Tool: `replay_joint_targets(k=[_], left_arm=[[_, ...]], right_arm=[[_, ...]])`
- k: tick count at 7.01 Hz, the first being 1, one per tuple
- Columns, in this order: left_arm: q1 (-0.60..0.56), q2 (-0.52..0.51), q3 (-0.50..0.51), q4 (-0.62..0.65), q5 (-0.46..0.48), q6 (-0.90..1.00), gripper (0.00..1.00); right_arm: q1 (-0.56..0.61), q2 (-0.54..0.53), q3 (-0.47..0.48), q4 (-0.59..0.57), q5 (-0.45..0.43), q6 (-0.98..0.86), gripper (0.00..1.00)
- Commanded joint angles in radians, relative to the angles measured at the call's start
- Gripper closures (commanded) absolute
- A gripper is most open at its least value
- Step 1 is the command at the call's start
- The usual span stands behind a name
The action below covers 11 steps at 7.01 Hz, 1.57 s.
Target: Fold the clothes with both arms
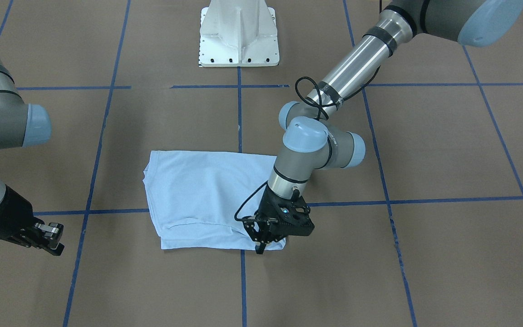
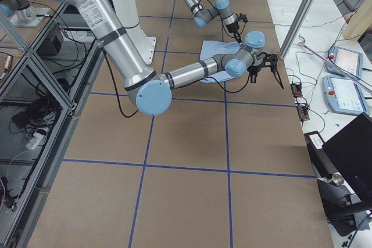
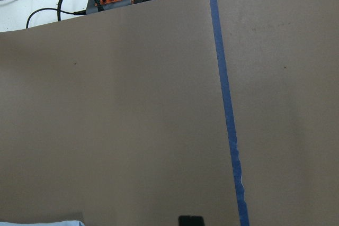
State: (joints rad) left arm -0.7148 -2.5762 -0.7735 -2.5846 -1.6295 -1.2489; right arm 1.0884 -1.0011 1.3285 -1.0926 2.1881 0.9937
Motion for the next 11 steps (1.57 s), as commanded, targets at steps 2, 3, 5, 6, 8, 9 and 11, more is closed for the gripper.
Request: replay_joint_targets(k=[2, 3, 5, 6, 8, 9, 11], left_arm=[[-0.152, -0.022, 0.105, -0.083, -0.129, 0.109, 1.0], [-0.173, 0.043, 0.003, -0.059, -0.145, 0.112, 1.0], [-0.314, 0.315, -0.311, 0.074, -0.371, 0.292, 1.0], [-0.396, 0.469, -0.493, 0.159, -0.453, 0.377, 1.0], [-0.552, 0.675, -0.8, 0.504, -0.559, 0.748, 0.85], [-0.642, 0.709, -0.899, 0.7, -0.561, 0.933, 0.79], [-0.844, 0.729, -0.931, 0.972, -0.558, 1.373, 0.53]], right_arm=[[-0.002, -0.01, 0.012, -0.03, 0.005, 0.0, 1.0], [0.02, 0.001, 0.036, -0.127, 0.002, -0.021, 1.0], [0.121, -0.037, 0.057, -0.2, 0.012, -0.196, 1.0], [0.178, -0.077, 0.095, -0.293, 0.012, -0.365, 1.0], [0.301, -0.195, 0.222, -0.518, 0.012, -0.667, 0.87], [0.361, -0.261, 0.259, -0.57, 0.062, -0.785, 0.75], [0.456, -0.359, 0.3, -0.57, 0.185, -0.831, 0.0]])
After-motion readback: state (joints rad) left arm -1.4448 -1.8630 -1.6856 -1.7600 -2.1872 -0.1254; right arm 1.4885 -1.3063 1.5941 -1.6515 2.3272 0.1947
